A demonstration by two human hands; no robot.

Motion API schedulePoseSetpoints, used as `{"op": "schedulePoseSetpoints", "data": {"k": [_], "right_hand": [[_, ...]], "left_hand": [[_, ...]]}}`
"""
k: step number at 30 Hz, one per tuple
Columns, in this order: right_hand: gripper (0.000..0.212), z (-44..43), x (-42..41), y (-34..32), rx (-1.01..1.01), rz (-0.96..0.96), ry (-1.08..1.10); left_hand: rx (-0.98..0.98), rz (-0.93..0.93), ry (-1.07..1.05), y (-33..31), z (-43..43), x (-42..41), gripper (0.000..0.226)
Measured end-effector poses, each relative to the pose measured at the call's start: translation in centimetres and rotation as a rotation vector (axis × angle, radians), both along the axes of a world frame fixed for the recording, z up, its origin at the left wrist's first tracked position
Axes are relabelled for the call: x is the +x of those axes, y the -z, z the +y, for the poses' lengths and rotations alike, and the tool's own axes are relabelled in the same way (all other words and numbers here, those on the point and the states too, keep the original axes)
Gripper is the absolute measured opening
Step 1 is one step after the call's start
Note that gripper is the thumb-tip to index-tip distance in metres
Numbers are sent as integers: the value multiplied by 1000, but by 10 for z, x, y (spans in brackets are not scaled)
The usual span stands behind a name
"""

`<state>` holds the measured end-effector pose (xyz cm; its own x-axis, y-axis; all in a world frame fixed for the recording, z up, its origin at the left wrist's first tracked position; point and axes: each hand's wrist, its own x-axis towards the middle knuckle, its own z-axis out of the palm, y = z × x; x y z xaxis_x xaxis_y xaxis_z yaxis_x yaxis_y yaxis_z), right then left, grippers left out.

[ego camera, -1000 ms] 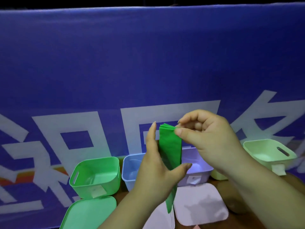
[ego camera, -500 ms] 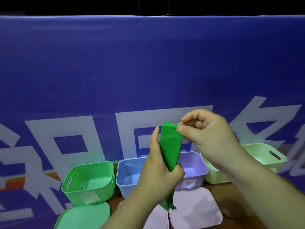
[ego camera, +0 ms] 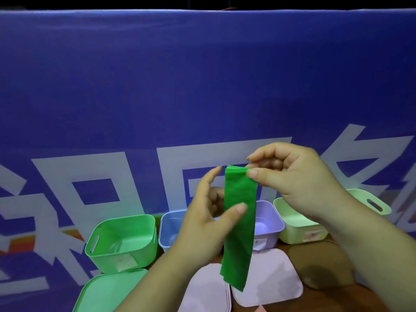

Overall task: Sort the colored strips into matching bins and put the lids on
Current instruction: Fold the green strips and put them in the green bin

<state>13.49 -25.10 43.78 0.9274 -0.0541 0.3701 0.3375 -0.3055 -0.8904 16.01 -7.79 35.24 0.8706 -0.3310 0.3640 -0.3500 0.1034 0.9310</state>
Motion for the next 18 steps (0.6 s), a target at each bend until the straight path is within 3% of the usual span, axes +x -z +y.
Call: {"op": "schedulePoseSetpoints", "data": {"k": [5, 14, 18], "right_hand": [[18, -3, -3, -2, -34, 10, 11], [20, -10, -11, -3, 1, 34, 61], [17, -15, -17, -1, -21, 20, 52]], "left_hand": [[-60, -92, -14, -32, 3, 6, 58], [163, -347, -81, -41, 4, -2, 32], [199, -284, -103, -43, 4, -5, 30]]}}
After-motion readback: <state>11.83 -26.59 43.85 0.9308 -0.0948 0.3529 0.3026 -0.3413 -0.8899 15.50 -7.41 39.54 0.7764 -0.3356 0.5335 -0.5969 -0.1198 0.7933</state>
